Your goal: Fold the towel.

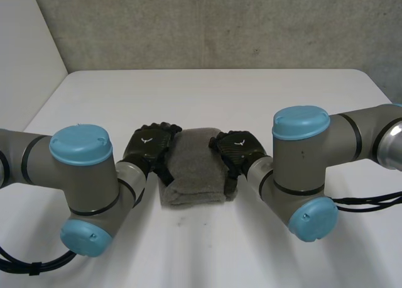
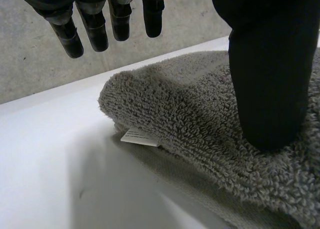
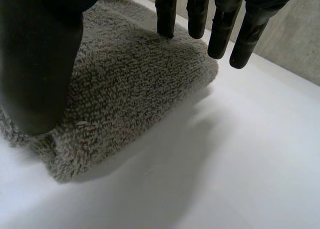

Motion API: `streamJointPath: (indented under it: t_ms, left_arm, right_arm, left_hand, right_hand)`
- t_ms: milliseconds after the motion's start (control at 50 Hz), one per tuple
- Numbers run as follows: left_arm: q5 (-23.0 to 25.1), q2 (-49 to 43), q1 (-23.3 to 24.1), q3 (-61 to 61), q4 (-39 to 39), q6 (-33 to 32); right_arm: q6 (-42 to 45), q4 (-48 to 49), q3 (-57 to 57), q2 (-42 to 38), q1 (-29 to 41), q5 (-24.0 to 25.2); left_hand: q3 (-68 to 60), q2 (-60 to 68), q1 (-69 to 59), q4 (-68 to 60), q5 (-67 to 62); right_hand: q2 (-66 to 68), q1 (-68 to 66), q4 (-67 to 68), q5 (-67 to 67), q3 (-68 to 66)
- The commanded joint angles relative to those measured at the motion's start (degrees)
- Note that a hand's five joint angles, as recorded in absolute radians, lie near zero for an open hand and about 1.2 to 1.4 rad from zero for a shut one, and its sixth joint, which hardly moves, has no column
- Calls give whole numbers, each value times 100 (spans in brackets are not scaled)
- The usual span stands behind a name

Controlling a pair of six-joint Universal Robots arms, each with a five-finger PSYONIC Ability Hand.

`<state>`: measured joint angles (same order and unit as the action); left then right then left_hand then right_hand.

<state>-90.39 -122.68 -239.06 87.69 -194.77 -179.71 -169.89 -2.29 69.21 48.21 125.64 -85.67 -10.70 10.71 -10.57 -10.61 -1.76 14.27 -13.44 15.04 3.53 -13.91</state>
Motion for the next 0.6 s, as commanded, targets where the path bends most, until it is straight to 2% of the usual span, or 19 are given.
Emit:
streamJointPath:
  t_ms: [20,40,80,100,120,140,160,240,340,420,600]
  left_arm:
    - [4,681,-26,-112,368,-91]
    - [-5,945,-44,-190,465,-91]
    - [-5,1226,-70,-296,570,-65]
    - [-5,1229,-70,-297,571,-64]
    - [-5,1533,-105,-401,693,-38]
    - [-40,1841,-123,-533,851,-21]
    - [-40,1844,-123,-534,853,-20]
    - [-224,2528,-263,-1042,1615,-12]
    - [-470,2941,-518,-1438,2345,-20]
    - [-541,3180,-729,-1597,2776,-38]
    - [-550,3180,-712,-1597,3024,-12]
  right_arm:
    - [-26,-114,-110,801,-267,-12]
    - [-27,-114,-110,804,-268,-11]
    - [-27,-123,-119,1539,-461,-55]
    - [-27,-123,-119,1542,-462,-55]
    - [-61,-123,-119,1899,-557,-81]
    - [-62,-123,-119,1903,-558,-82]
    - [-79,-123,-127,2251,-680,-116]
    - [-123,-324,-101,3008,-1111,-362]
    - [-123,-833,-128,3194,-1410,-626]
    - [-123,-1054,-75,3343,-1551,-635]
    - [-115,-1125,197,3493,-1885,-609]
  left_hand:
    - [-52,52,-66,-61,53]
    - [-52,52,-66,-61,53]
    - [-52,52,-66,-61,53]
    - [-52,52,-66,-61,53]
    - [-52,52,-66,-61,53]
    - [-52,52,-66,-61,53]
    - [-52,52,-66,-61,53]
    - [-52,52,-66,-61,53]
    - [-69,68,-82,-78,37]
    - [-153,153,-167,-162,-48]
    - [-119,119,-133,-129,-14]
  right_hand:
    - [-427,344,-504,-353,391]
    - [-427,344,-504,-353,391]
    - [-427,344,-504,-353,391]
    - [-427,344,-504,-353,391]
    - [-427,344,-504,-353,391]
    - [-427,344,-504,-353,391]
    - [-427,344,-504,-353,391]
    - [-427,344,-504,-353,391]
    - [-427,344,-504,-353,391]
    - [-427,344,-504,-353,391]
    - [-427,344,-504,-353,391]
